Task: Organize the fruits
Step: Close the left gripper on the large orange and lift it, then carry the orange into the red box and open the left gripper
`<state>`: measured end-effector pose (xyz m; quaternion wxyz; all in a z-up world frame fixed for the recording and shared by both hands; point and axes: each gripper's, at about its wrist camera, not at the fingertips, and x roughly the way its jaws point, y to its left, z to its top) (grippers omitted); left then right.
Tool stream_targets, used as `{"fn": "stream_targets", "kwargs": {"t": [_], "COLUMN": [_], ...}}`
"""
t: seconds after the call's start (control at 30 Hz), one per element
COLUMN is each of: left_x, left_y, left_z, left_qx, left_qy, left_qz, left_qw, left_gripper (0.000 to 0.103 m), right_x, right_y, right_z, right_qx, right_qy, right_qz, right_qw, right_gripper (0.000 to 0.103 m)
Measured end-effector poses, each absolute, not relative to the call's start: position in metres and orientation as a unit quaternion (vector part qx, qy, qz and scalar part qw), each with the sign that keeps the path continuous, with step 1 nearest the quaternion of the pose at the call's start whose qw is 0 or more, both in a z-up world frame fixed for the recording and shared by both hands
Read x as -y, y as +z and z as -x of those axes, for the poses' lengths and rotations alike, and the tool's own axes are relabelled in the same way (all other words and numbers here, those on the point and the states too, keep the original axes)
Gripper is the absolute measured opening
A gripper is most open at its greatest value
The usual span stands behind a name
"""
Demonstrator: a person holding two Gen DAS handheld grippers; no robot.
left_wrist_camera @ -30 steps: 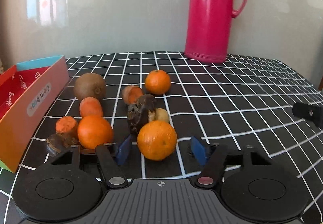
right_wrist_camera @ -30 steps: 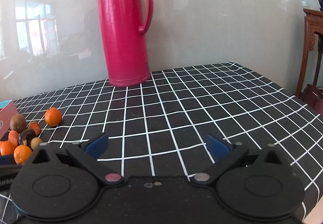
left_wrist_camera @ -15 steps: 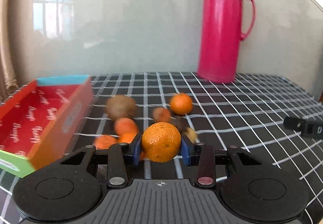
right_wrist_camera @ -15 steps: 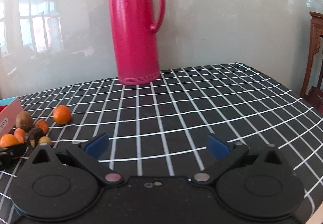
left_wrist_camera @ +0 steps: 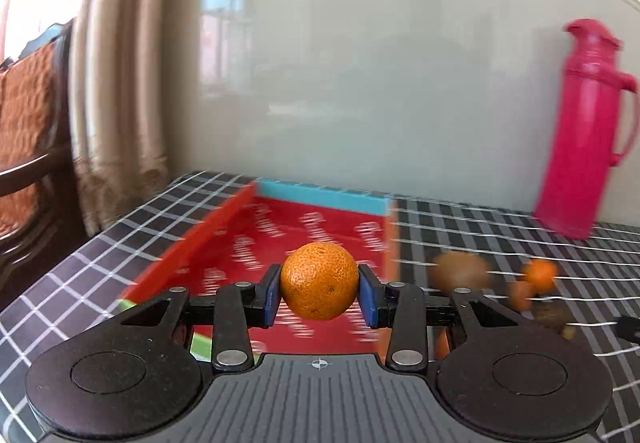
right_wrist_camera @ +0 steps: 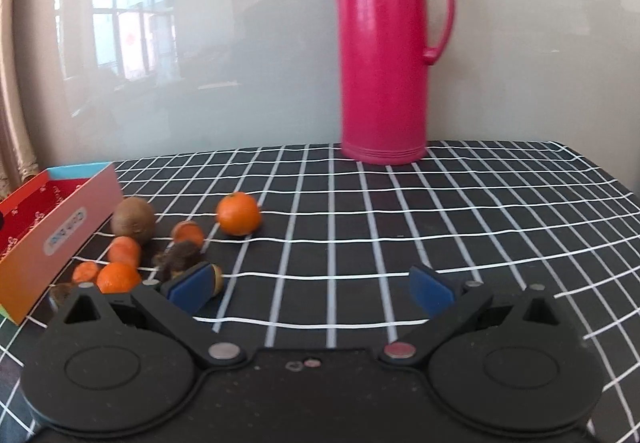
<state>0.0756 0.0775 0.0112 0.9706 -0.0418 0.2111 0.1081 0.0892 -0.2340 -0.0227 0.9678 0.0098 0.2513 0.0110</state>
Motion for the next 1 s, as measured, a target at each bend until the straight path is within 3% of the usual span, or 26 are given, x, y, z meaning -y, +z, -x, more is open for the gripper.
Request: {"fn": "stream_targets", "kwargs": {"t": [0.17,0.23,0.27,0.3,0.5,0.6,0.83,1.0], "left_x": [-0.105,-0.103,-0.101,-0.098,-0.079,-0.073,-0.072,-0.072], "left_y": [0.003,0.005,0.007,0.009,0.014,0.018,0.022,0.025], "left_z": [-0.078,-0.073,-0.069,-0.066,-0.059,-0.052,-0.046,-0.037], "left_qx": [-0.232,-0.221,-0.212,-0.2,-0.193,-0.182,-0.181,-0.176], "left_qy": [0.119,0.121,0.124,0.127,0.111,0.111,0.111,0.119], "left_qz": [0.064,0.063,0.059,0.051,0.019,0.005,-0.01,-0.017], "left_qw": [0.963,0.966,0.968,0.97,0.975,0.977,0.977,0.977], "left_gripper": [0.041,0.064,0.085,0.091,0.092,0.103,0.103,0.103], "right_x": [0.222,0.222,0.223,0.222,0.22,0.217,0.213,0.221], "right_y": [-0.025,-0.025,-0.025,-0.025,-0.021,-0.019,-0.016,-0.001], "right_z": [-0.088,-0.086,-0.086,-0.086,-0.08,-0.078,-0.074,-0.061], "right_qx": [-0.25,-0.25,-0.25,-0.249,-0.238,-0.24,-0.248,-0.201], "right_qy": [0.019,0.018,0.018,0.018,0.03,0.041,0.059,0.073], "right_qz": [0.008,0.005,0.003,0.002,0.015,0.027,0.026,-0.022], "right_qw": [0.968,0.968,0.968,0.968,0.971,0.97,0.967,0.977], "right_gripper": [0.103,0.103,0.103,0.103,0.103,0.103,0.102,0.103]}}
